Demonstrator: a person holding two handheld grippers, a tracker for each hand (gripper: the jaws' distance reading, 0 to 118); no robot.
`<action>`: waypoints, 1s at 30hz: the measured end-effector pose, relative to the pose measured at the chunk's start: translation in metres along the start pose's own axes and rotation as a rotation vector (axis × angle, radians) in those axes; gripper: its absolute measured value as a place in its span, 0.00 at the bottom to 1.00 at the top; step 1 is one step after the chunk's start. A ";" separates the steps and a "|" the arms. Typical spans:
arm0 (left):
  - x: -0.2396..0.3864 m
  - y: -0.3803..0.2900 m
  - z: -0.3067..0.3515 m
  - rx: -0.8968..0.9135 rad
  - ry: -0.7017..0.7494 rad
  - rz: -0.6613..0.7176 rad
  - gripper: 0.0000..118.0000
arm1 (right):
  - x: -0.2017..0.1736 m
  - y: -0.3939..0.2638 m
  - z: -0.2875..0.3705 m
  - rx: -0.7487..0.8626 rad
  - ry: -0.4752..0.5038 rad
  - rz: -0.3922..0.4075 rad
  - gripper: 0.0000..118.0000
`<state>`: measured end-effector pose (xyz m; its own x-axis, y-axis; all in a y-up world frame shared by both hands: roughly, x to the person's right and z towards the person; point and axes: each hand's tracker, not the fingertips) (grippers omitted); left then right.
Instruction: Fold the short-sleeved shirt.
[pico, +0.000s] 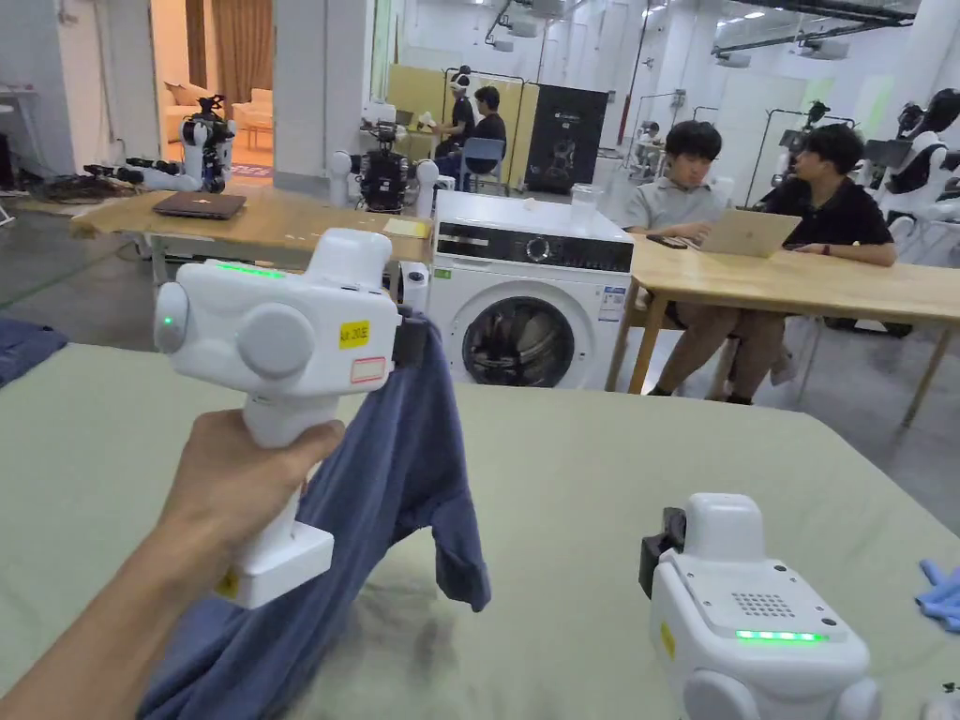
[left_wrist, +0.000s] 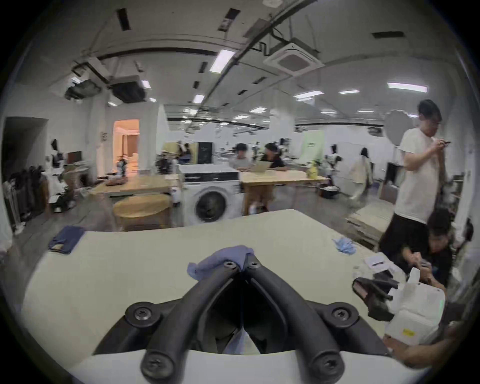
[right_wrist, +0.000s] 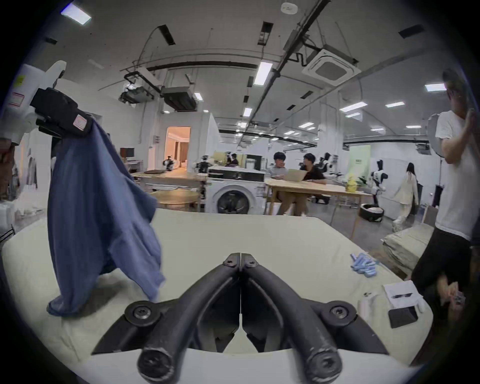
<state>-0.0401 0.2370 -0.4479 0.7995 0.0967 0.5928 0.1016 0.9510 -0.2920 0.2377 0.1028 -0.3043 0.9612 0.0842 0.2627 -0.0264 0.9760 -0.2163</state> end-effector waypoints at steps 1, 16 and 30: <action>0.013 -0.003 -0.013 -0.008 -0.037 0.021 0.00 | 0.011 -0.002 0.002 -0.005 -0.013 -0.001 0.00; 0.074 -0.129 -0.106 -0.324 -0.172 0.091 0.03 | 0.054 -0.032 0.014 -0.077 -0.079 -0.031 0.00; 0.002 -0.143 0.011 -0.039 0.087 0.173 0.26 | 0.004 -0.024 0.007 -0.031 0.054 -0.059 0.00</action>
<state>-0.0599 0.1047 -0.3965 0.8549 0.2299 0.4650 -0.0200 0.9103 -0.4134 0.2407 0.0807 -0.2912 0.9743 0.0151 0.2247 0.0383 0.9722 -0.2311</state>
